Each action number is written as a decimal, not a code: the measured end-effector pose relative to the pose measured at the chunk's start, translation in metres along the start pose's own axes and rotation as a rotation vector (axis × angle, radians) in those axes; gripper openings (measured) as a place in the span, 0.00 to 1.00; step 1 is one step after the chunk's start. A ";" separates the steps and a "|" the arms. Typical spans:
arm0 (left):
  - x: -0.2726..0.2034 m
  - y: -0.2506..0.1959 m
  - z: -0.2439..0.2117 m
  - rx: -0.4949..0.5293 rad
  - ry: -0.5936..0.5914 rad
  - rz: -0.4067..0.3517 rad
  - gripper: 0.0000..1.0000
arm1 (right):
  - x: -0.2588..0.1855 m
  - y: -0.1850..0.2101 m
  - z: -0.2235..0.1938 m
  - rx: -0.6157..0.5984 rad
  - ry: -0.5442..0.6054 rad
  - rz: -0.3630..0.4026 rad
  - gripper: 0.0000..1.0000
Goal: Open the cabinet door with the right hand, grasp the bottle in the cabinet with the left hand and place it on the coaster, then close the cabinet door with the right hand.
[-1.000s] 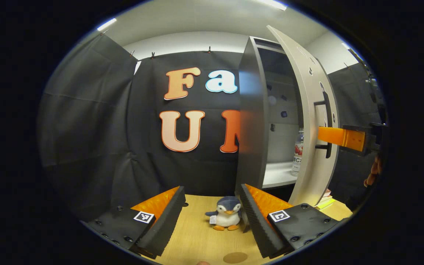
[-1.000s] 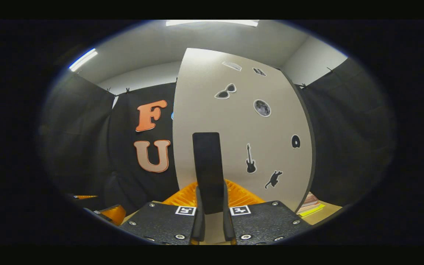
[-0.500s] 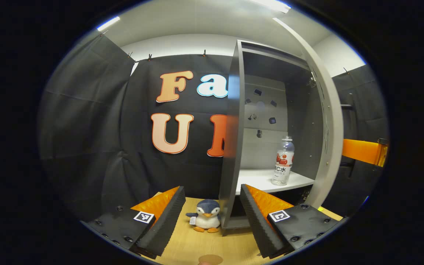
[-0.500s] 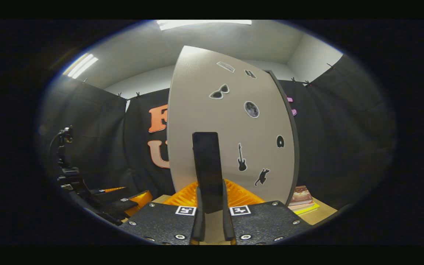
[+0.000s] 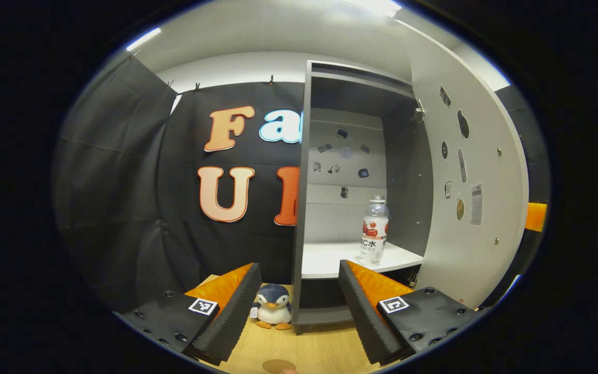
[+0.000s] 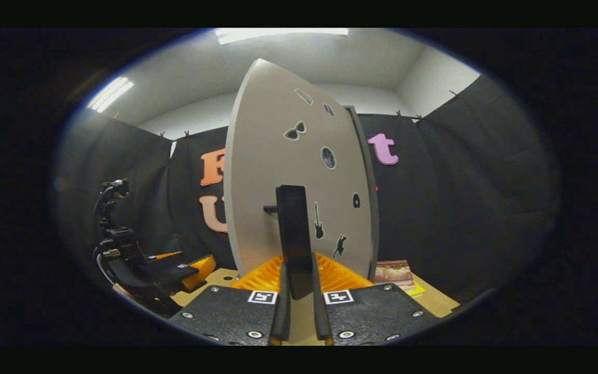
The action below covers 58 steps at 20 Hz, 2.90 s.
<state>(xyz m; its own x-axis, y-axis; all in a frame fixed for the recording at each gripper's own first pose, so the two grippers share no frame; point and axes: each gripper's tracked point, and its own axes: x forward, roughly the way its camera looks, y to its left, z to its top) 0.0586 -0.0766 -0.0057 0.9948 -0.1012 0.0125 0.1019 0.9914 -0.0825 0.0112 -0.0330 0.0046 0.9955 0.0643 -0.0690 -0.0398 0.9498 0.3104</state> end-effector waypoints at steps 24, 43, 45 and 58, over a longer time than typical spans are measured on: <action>-0.024 -0.122 -0.003 0.005 0.016 -0.040 0.97 | -0.030 -0.161 0.007 -0.088 -0.027 0.040 0.02; 0.092 -0.128 -0.024 -0.040 0.062 -0.248 0.97 | -0.098 -0.131 0.043 -0.104 -0.071 -0.276 0.85; 0.107 -0.128 -0.028 -0.042 0.065 -0.287 0.97 | -0.094 -0.111 0.052 -0.106 -0.113 -0.291 0.92; 0.183 -0.144 -0.053 -0.059 0.075 -0.466 0.96 | -0.017 -0.008 0.024 -0.303 -0.078 -0.284 0.93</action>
<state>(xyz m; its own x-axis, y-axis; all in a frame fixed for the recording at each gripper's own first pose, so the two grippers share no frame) 0.2259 -0.2424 -0.0443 0.8405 -0.5418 -0.0105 0.5351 0.8329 -0.1416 -0.0033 -0.0489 0.0261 0.9736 -0.2256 -0.0362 0.2256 0.9742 -0.0043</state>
